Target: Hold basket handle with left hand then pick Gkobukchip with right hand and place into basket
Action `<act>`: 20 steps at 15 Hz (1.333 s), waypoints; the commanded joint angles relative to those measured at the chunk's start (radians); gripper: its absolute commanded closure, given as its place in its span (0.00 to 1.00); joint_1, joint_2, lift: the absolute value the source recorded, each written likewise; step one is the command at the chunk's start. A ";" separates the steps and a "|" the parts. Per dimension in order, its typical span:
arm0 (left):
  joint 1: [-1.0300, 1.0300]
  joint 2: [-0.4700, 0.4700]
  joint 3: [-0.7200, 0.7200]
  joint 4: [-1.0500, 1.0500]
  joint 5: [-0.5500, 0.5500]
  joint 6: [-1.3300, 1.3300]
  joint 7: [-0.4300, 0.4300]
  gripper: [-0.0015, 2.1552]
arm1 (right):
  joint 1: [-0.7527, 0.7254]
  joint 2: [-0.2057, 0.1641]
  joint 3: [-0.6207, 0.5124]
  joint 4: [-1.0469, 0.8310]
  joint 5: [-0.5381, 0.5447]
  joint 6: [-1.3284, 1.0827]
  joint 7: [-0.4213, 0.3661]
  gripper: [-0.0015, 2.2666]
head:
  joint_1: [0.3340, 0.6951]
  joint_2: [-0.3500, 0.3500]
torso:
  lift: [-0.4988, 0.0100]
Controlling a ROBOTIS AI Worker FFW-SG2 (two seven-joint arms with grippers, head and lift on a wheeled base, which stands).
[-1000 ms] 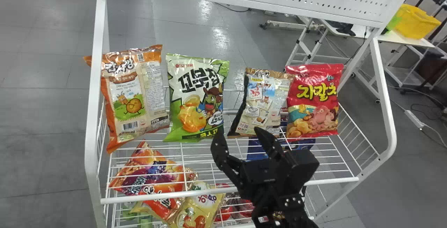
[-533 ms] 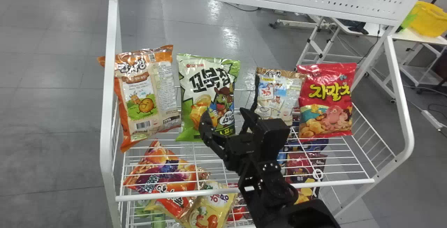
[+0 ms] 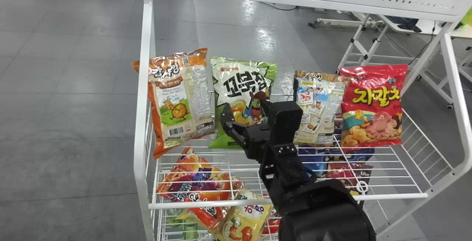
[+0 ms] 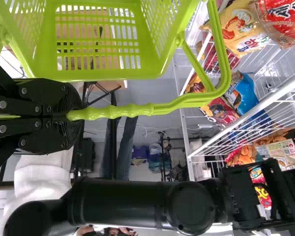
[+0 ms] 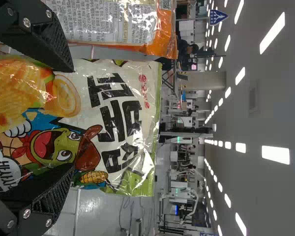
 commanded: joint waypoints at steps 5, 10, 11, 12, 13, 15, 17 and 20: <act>-0.008 0.001 0.006 0.015 0.003 0.001 -0.007 0.65 | -0.011 -0.002 0.006 -0.009 0.001 0.094 0.006 0.86 | 1.00 0.20 | 0.92; -0.002 -0.005 0.003 0.006 0.002 0.001 -0.007 0.65 | 0.056 -0.014 0.001 -0.123 -0.007 0.072 -0.025 0.86 | 1.00 0.21 | 0.92; 0.001 -0.005 0.002 0.003 0.002 0.001 -0.005 0.65 | 0.071 -0.020 0.000 -0.149 -0.010 0.072 -0.040 0.86 | 1.00 0.19 | 0.92; 0.006 -0.005 0.000 0.000 0.000 0.001 -0.005 0.65 | 0.084 -0.025 -0.006 -0.170 -0.014 0.075 -0.051 0.86 | 1.00 0.18 | 0.92; 0.011 -0.005 -0.001 -0.005 0.000 0.001 -0.005 0.65 | 0.097 -0.034 -0.009 -0.198 -0.016 0.075 -0.065 0.86 | 1.00 0.16 | 0.92; 0.021 -0.005 -0.006 -0.020 -0.005 0.001 -0.004 0.65 | 0.139 -0.054 -0.023 -0.267 -0.033 0.088 -0.065 0.86 | 1.00 0.13 | 0.92; 0.029 -0.005 -0.015 -0.031 -0.012 0.001 -0.002 0.65 | 0.196 -0.075 -0.054 -0.379 -0.094 0.164 -0.065 0.86 | 1.00 0.09 | 0.92; 0.034 -0.005 -0.046 -0.033 -0.038 0.001 -0.001 0.65 | 0.309 -0.107 -0.114 -0.552 -0.214 0.311 -0.051 0.86 | 1.00 0.02 | 0.92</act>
